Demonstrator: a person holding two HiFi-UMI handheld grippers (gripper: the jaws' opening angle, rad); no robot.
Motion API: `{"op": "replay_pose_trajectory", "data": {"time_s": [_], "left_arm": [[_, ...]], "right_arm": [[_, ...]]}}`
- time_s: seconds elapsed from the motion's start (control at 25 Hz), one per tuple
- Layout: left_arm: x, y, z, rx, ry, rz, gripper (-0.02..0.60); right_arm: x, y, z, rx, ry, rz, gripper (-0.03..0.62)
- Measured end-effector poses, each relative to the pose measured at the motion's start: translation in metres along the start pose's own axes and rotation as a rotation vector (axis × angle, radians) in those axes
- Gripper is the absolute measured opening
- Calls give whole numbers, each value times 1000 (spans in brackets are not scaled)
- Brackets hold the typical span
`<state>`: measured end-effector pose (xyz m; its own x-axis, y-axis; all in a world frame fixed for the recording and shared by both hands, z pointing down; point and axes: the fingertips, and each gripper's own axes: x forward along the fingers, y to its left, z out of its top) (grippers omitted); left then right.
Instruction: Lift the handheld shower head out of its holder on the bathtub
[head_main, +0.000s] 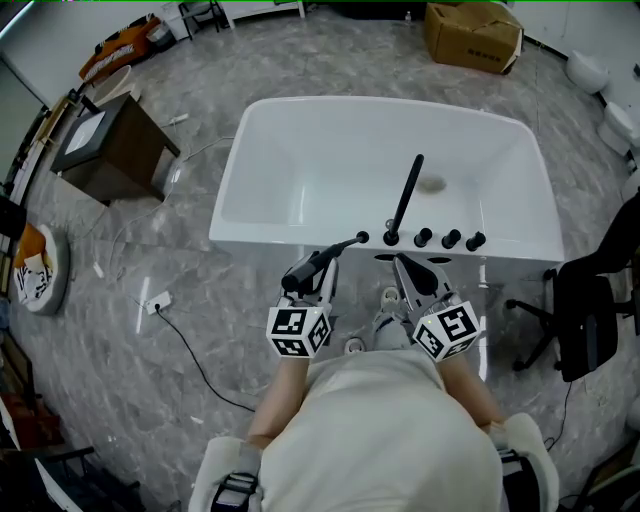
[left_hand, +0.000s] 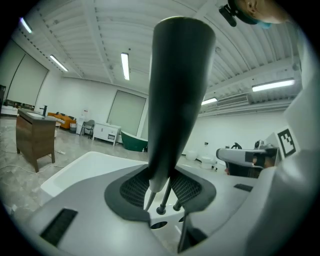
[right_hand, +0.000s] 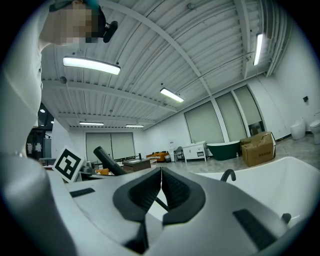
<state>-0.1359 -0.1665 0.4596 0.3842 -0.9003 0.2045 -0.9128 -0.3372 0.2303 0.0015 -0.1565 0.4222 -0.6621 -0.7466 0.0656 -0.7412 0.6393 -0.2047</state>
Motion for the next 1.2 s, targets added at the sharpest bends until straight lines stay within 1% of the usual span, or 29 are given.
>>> {"op": "replay_pose_trajectory", "data": {"time_s": [0.24, 0.44, 0.68, 0.8, 0.96, 1.2], "left_arm": [[-31, 4, 35, -38, -103, 5, 141], [-64, 6, 67, -61, -201, 11, 141], [-95, 12, 99, -82, -317, 23, 141], [-105, 17, 112, -87, -361, 28, 141], [-111, 18, 122, -91, -396, 25, 141], [-107, 16, 124, -93, -392, 10, 141]], "right_arm": [[-2, 3, 11, -20, -41, -11, 20], [-7, 14, 18, -43, -49, 3, 20], [-10, 17, 31, -34, -79, 19, 20], [-8, 18, 31, -33, -81, 22, 20], [-6, 18, 29, -28, -77, 29, 20], [-4, 18, 26, -21, -67, 30, 20]]}}
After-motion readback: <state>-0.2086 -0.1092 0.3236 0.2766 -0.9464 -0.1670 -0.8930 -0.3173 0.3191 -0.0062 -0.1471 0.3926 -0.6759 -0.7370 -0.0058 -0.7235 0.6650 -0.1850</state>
